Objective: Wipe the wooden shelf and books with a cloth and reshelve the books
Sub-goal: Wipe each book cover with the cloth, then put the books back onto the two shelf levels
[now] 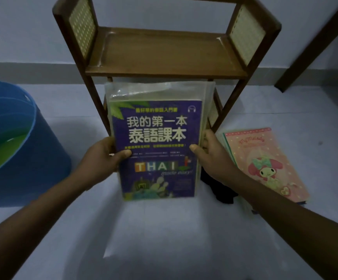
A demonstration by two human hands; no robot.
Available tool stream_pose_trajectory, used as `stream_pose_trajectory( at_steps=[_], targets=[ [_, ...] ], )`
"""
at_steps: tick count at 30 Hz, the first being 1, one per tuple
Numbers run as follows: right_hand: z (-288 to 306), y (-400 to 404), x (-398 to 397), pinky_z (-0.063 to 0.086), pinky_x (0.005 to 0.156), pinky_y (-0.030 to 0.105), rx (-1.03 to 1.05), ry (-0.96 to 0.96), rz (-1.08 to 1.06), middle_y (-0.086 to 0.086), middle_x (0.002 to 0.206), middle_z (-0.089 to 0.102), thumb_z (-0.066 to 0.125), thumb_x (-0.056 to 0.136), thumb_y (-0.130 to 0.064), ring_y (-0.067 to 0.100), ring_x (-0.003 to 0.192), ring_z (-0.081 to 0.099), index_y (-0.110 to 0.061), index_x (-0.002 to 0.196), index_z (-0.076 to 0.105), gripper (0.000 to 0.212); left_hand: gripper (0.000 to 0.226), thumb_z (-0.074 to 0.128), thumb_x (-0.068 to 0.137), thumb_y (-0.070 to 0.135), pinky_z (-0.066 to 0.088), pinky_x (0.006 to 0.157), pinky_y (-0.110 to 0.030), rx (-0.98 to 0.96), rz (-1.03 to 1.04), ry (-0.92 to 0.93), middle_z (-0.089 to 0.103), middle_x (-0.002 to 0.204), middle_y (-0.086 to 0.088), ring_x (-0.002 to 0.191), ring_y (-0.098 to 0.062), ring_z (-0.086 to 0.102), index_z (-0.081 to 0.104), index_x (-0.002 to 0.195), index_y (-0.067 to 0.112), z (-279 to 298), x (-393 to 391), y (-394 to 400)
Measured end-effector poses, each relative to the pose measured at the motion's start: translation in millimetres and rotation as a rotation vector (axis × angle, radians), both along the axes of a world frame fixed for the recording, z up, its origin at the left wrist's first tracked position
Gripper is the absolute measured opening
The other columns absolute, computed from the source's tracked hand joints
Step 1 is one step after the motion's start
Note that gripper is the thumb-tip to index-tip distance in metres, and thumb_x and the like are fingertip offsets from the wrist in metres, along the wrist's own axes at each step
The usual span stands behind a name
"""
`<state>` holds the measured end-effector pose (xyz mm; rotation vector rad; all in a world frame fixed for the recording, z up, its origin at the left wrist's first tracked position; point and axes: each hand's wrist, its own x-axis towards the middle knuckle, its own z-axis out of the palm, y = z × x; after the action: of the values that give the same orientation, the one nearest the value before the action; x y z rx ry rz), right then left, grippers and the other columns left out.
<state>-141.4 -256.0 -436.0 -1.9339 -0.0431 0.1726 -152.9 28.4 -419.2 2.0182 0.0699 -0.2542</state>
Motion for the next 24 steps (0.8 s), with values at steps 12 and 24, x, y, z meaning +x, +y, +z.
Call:
stream_pose_trajectory(
  at_steps=[12,24],
  targets=[
    [-59,24,3,0.048,0.079,0.037,-0.388,0.438,0.244,0.009,0.108,0.053,0.051,0.094,-0.011,0.024,0.098,0.054,-0.008,0.118,0.047,0.025,0.032,0.065,0.090,0.029,0.054,0.043,-0.027,0.585,-0.221,0.679,0.068,0.057,-0.005,0.053,-0.024,0.070,0.066,0.086,-0.002,-40,16,-5],
    [-30,-192,28,0.044,0.097,0.045,-0.949,0.204,-0.319,0.017,0.134,0.048,0.052,0.089,-0.026,0.037,0.118,0.050,-0.013,0.135,0.043,0.049,0.048,0.050,0.091,0.045,0.044,0.080,-0.035,0.646,-0.574,0.102,0.054,0.118,-0.012,0.101,-0.028,0.051,0.051,0.121,0.006,-43,58,-299]
  ],
)
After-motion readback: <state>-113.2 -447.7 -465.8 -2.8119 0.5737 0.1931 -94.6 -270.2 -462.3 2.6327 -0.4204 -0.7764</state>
